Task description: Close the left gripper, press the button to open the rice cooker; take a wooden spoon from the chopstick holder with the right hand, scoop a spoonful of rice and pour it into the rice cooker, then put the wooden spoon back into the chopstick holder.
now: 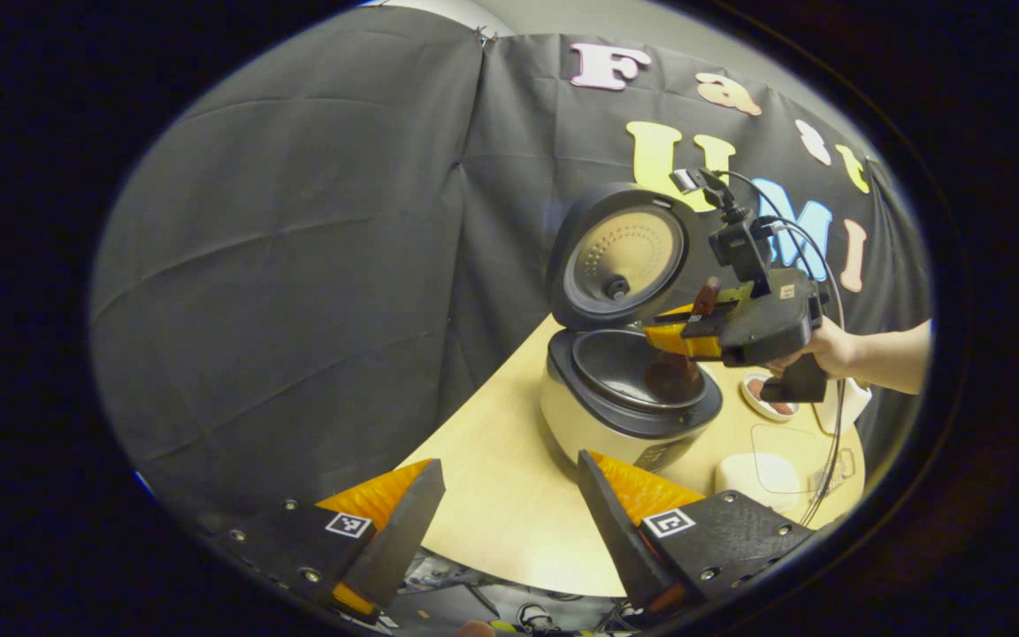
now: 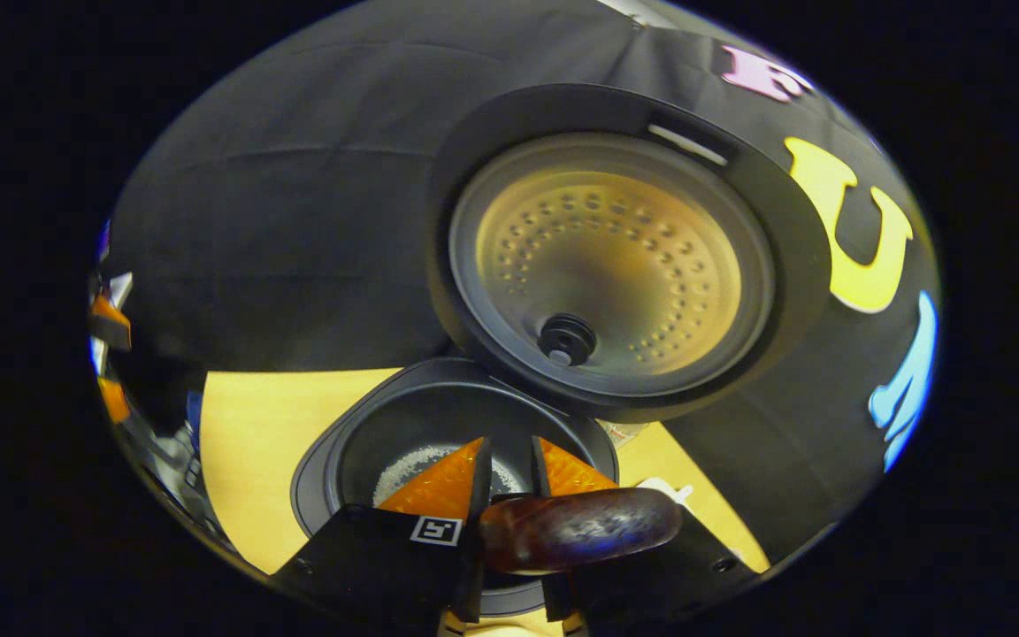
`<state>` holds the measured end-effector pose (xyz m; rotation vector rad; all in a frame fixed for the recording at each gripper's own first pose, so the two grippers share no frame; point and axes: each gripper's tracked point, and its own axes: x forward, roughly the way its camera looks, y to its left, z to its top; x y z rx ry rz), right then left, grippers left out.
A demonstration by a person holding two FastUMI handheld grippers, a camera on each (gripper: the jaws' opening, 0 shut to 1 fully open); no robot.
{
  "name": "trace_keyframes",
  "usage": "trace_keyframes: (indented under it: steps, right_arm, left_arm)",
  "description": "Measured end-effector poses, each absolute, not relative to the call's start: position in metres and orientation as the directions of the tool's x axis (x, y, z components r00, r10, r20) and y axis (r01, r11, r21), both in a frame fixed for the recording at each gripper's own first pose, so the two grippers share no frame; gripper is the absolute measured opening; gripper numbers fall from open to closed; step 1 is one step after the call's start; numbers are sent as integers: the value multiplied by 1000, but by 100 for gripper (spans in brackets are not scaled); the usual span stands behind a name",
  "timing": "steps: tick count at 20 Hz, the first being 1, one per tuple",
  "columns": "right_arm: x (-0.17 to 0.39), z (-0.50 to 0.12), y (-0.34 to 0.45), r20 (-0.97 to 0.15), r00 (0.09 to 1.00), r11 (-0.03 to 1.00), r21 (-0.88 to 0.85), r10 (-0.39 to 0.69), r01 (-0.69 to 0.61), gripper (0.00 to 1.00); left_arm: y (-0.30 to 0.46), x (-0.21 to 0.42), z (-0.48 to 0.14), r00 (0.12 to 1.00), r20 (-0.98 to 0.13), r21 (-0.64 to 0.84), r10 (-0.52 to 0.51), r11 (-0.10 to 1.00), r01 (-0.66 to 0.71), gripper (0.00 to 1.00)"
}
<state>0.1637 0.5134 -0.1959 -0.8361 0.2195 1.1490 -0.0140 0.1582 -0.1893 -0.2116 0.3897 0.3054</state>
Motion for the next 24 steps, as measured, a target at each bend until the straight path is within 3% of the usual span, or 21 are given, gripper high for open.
trace_keyframes:
  steps: [2, 6, 12, 18, 24]
  right_arm:
    - [162, -195, 512, -565, 428, 166, -454, 705, -875, 26]
    - [160, -172, 513, -530, 451, 320, -323, 718, -890, 27]
    - [163, -120, 493, -510, 417, 546, 127, 752, -828, 26]
    - [188, -93, 456, -385, 423, 572, 536, 820, -621, 25]
    - [222, -60, 348, -310, 586, 629, 609, 749, -483, 24]
  left_arm:
    - [158, -16, -190, 876, -411, -143, 252, 931, -335, 95]
    - [160, -17, -192, 878, -404, -132, 255, 934, -332, 94]
    - [159, -15, -194, 890, -397, -149, 224, 941, -303, 95]
    - [153, -10, -196, 912, -376, -134, 165, 964, -230, 94]
    - [107, 5, -185, 932, -359, -125, 54, 987, -105, 95]
